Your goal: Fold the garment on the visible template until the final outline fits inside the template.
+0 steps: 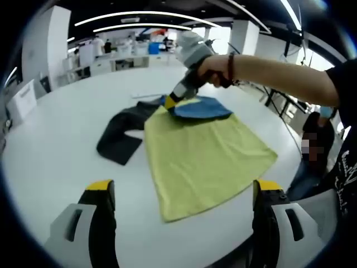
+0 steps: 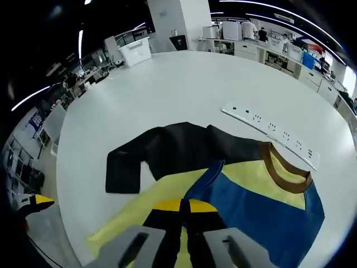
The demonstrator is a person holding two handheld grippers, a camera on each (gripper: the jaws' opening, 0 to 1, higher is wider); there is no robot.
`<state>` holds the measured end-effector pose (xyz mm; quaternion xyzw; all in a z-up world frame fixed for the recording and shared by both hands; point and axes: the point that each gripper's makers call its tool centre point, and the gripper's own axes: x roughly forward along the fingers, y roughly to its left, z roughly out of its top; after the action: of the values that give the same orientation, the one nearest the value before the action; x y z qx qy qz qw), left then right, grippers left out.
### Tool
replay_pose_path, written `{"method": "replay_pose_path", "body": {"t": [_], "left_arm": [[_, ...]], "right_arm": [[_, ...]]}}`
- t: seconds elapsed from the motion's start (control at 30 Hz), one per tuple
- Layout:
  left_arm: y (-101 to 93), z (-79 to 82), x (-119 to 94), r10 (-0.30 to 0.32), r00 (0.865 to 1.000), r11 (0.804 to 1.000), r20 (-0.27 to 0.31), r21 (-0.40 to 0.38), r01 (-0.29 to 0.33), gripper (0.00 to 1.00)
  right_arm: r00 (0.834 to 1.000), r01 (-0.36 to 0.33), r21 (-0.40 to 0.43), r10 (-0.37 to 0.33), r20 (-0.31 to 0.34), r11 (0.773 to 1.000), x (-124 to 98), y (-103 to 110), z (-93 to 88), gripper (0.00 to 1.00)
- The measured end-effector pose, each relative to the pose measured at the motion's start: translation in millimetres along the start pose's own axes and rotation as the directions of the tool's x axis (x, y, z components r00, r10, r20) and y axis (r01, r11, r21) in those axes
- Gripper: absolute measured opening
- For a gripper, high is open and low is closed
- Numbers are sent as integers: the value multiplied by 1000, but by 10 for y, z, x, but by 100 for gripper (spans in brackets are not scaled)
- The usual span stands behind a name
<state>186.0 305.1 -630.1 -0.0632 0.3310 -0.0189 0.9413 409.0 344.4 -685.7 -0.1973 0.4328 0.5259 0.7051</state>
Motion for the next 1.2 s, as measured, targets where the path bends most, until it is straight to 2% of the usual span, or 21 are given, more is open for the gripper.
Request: {"method": "replay_pose_path", "body": {"t": [0.33,0.73,1.07,1.2], "left_arm": [[50,5,24,-6,1000,1000,9,-20,6,99],[121,0,36,-7,1000,999,25,-45,8,99],[112,-32,77,-16,1000,999,9,-39,17,99],[102,-13,72,-18,1000,999,14,-36,19,99]], "right_arm": [[999,-10,10,10,-42,1000,243,23,-127,0],[998,-17,33,19,-66,999,391,16,-193,0],[998,-35,46,37,-45,998,374,64,-157,0],[996,-86,46,87,-17,995,302,193,-84,0]]}}
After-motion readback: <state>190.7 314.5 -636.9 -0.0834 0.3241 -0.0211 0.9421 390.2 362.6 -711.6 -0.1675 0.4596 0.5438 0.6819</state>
